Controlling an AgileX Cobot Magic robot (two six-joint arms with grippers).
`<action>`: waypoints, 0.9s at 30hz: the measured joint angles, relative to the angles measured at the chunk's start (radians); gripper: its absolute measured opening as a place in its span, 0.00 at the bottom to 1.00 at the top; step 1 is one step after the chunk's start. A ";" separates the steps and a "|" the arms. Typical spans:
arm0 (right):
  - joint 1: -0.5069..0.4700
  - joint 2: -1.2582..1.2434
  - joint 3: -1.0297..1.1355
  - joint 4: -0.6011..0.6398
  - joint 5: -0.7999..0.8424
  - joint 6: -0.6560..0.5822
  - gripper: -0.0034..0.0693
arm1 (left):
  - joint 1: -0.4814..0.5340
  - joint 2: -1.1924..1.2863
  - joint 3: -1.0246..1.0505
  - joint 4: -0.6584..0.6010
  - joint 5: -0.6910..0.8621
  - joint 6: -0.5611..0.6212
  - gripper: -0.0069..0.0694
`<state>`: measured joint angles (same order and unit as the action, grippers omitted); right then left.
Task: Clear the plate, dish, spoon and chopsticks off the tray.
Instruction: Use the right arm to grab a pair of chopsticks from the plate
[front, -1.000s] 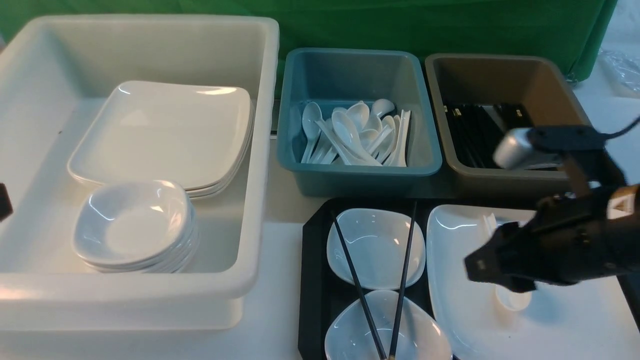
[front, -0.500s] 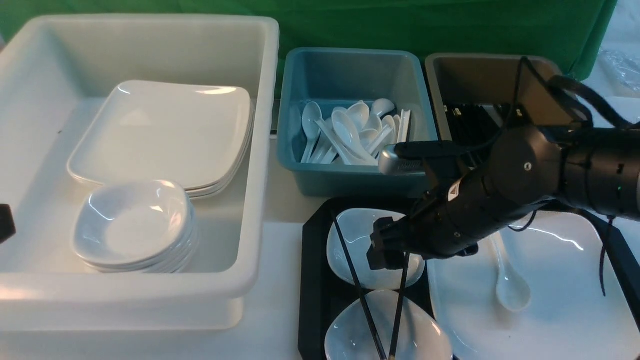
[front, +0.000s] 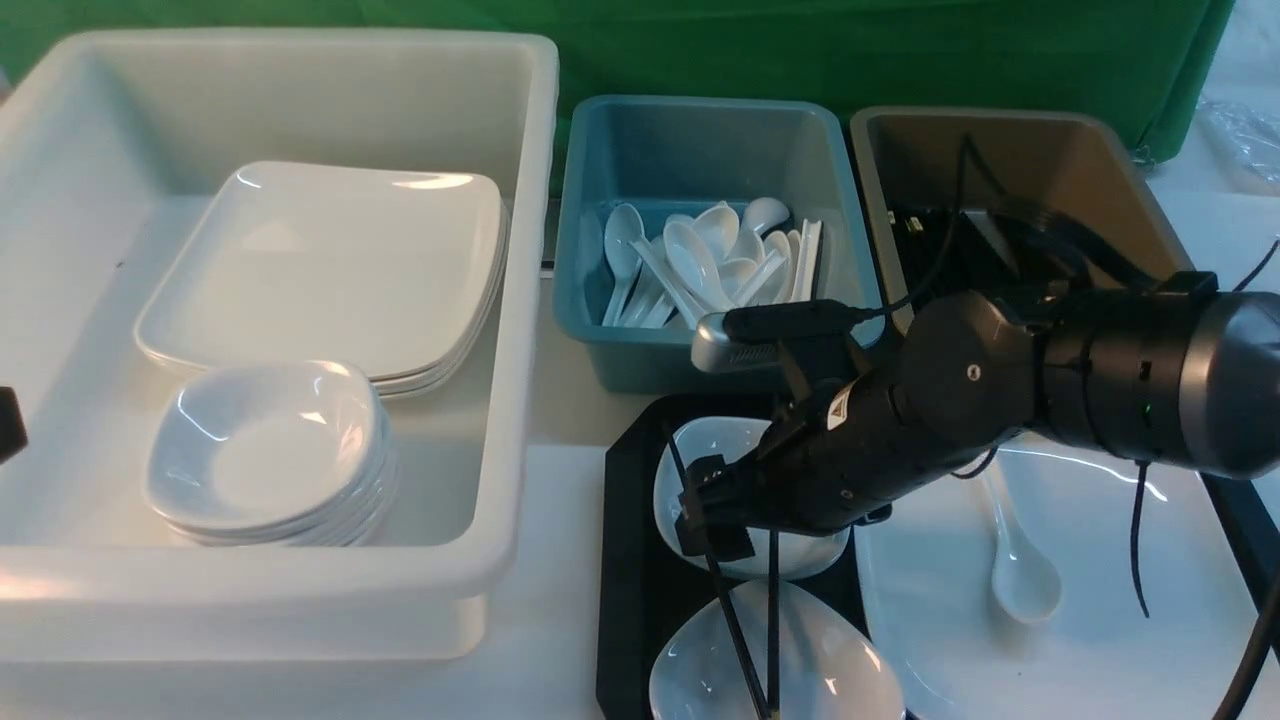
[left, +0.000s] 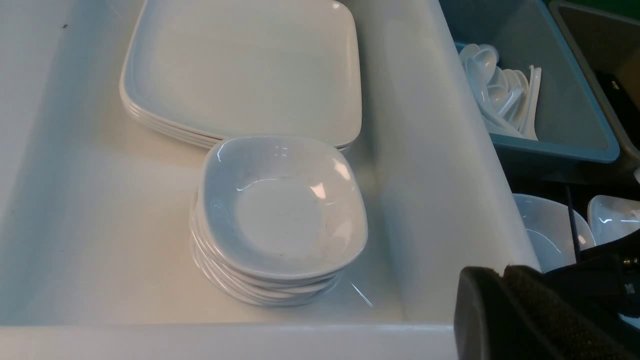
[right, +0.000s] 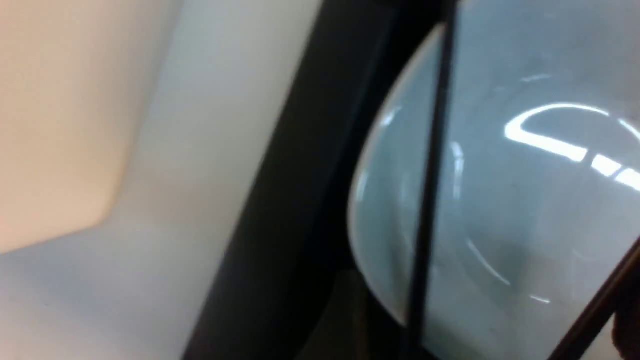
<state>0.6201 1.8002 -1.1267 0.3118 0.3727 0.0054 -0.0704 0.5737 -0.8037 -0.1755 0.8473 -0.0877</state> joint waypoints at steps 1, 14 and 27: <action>0.008 0.000 0.000 0.000 -0.010 -0.005 1.00 | 0.000 0.000 0.000 0.000 -0.001 0.000 0.11; 0.022 0.012 0.000 -0.031 -0.069 0.000 0.96 | 0.000 0.000 0.000 0.001 -0.003 0.012 0.11; 0.022 0.040 0.000 -0.034 -0.106 0.001 0.74 | 0.000 0.000 0.000 0.001 -0.003 0.018 0.11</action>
<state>0.6425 1.8405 -1.1270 0.2778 0.2667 0.0066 -0.0704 0.5737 -0.8037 -0.1747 0.8442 -0.0698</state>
